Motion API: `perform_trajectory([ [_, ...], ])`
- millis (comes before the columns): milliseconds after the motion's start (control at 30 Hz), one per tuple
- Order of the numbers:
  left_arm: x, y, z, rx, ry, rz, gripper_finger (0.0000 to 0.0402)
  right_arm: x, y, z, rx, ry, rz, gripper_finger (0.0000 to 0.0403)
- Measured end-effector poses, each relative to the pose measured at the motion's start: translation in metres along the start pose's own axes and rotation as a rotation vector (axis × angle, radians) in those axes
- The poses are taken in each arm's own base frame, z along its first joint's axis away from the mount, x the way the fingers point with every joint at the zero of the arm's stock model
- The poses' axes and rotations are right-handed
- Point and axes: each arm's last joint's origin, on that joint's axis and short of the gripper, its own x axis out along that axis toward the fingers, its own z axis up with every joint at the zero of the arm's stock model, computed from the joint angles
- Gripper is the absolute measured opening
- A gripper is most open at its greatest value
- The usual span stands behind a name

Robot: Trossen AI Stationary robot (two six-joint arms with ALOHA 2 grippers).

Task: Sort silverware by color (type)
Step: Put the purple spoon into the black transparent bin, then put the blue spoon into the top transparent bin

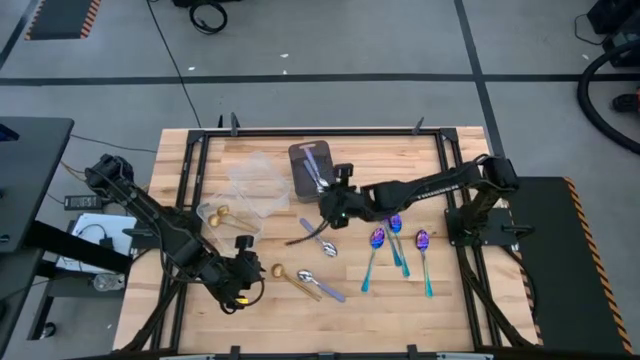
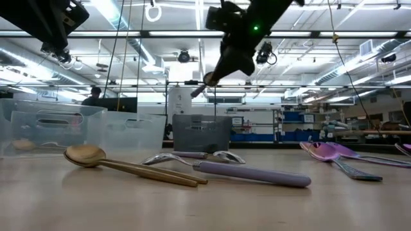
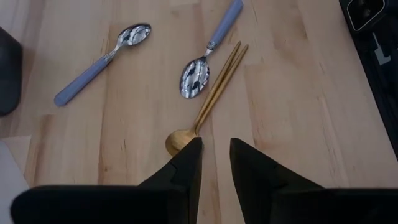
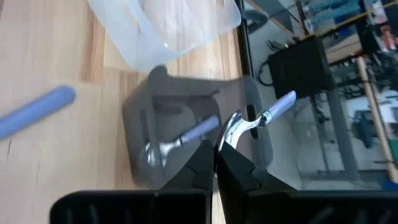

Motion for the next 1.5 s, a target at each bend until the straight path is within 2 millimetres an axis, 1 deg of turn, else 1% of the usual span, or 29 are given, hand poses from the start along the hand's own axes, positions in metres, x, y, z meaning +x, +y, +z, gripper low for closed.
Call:
perform_trajectory([
  [167, 0.0, 0.0, 0.0, 0.0, 0.0, 0.002, 0.0091, 0.017, -0.012, 0.002, 0.029, -0.075, 0.065, 0.0015],
  [267, 0.0, 0.0, 0.0, -0.005, 0.0, 0.002, 0.0091, 0.034, -0.014, -0.001, 0.054, -0.091, 0.109, 0.0016],
  [400, 0.0, 0.0, 0.0, -0.004, 0.0, 0.002, 0.0091, 0.062, -0.01, -0.014, 0.058, -0.029, 0.149, 0.0016],
  [467, 0.0, 0.0, 0.0, -0.003, 0.001, 0.003, 0.0091, 0.072, -0.011, -0.019, 0.061, -0.005, 0.16, 0.0016],
  [533, 0.0, 0.0, -0.001, -0.001, 0.005, 0.005, 0.0091, 0.08, -0.012, -0.024, 0.082, 0.005, 0.189, 0.0016],
  [633, 0.0, 0.0, -0.001, -0.001, 0.005, 0.006, 0.0091, 0.087, -0.015, -0.029, 0.137, 0.011, 0.252, 0.0016],
  [800, 0.0, 0.001, -0.001, 0.0, 0.006, 0.006, 0.0091, 0.09, -0.019, -0.033, 0.183, 0.017, 0.302, 0.0028],
  [1200, 0.0, 0.001, 0.0, -0.003, 0.004, 0.006, 0.0091, 0.09, -0.018, -0.034, 0.188, 0.03, 0.309, 0.0093],
  [1367, 0.0, 0.001, -0.001, -0.001, 0.007, 0.007, 0.0091, 0.087, -0.02, -0.034, 0.186, 0.032, 0.303, 0.012],
  [1500, 0.0, 0.001, -0.001, -0.001, 0.007, 0.007, 0.0091, 0.083, -0.02, -0.032, 0.206, 0.031, 0.299, 0.0134],
])
